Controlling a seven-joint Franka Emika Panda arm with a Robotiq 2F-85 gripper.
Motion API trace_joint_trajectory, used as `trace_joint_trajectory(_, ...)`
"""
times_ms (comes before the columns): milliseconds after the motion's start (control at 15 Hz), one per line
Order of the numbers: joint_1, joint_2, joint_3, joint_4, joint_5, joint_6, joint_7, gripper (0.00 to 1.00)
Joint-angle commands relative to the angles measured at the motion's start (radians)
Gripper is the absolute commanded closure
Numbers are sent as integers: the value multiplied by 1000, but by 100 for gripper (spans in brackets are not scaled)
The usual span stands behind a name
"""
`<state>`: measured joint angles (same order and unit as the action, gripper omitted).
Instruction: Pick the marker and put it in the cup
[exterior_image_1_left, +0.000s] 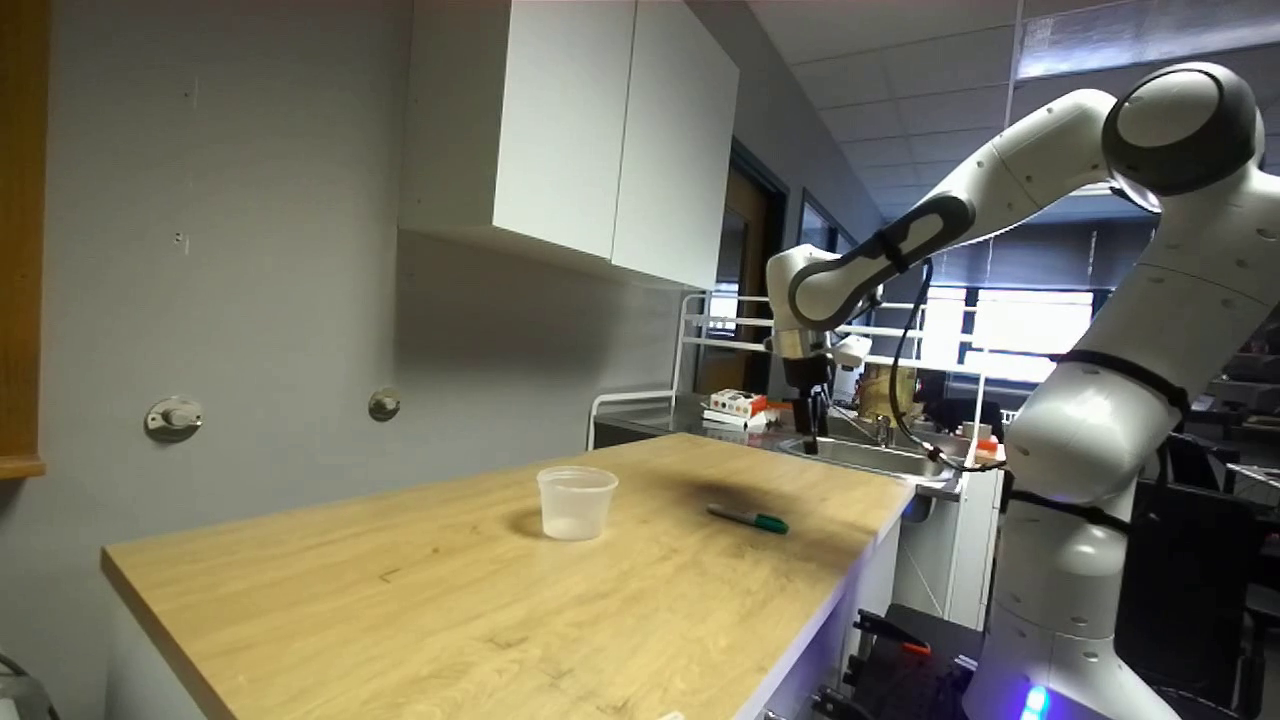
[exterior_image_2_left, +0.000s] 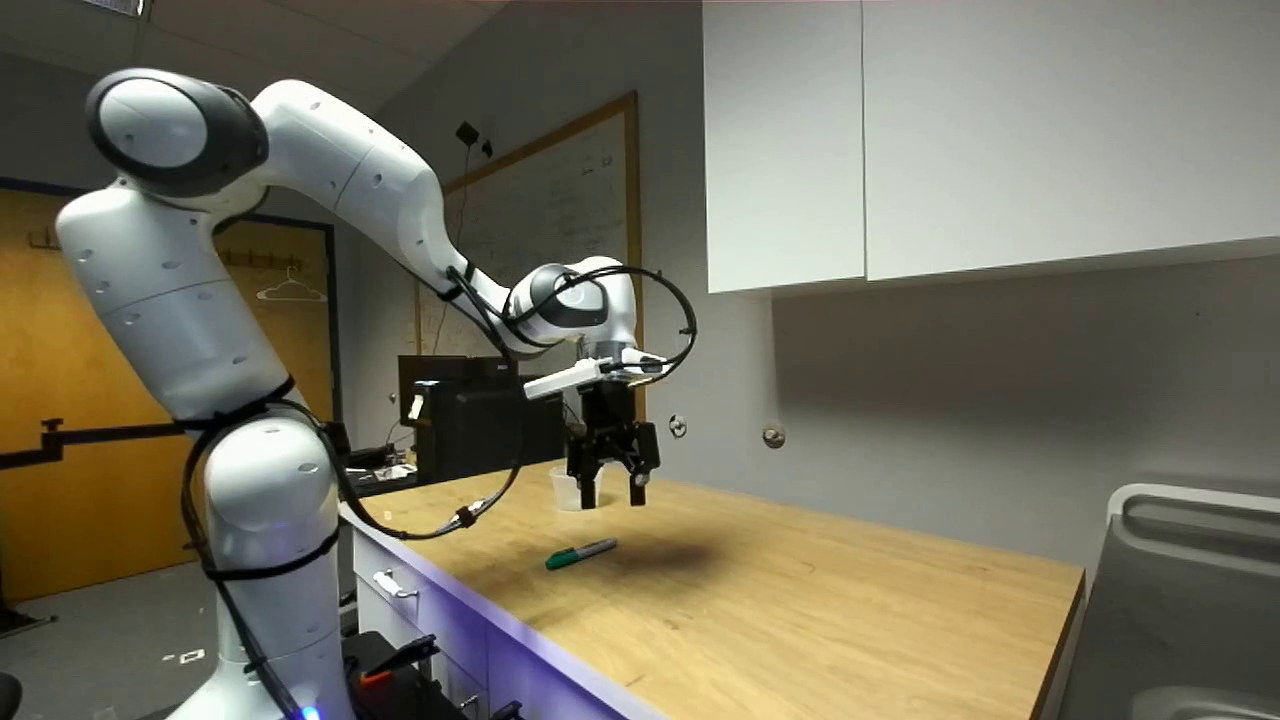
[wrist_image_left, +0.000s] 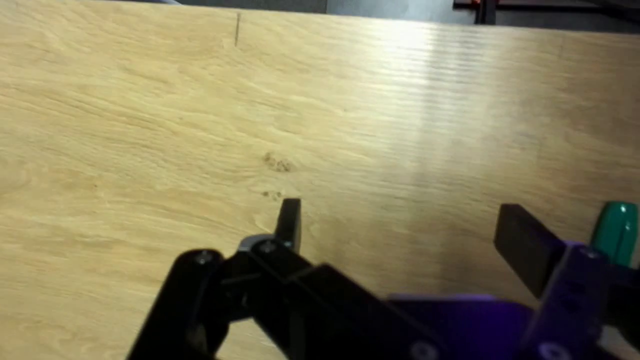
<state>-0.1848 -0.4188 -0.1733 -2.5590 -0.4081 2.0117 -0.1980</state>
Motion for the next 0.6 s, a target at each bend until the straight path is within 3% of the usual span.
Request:
trace_joint_trajectory(0,49,87,24,44,78,52,38,0)
trace_joint_trajectory(533,123,230,97,99,248,111,146,0)
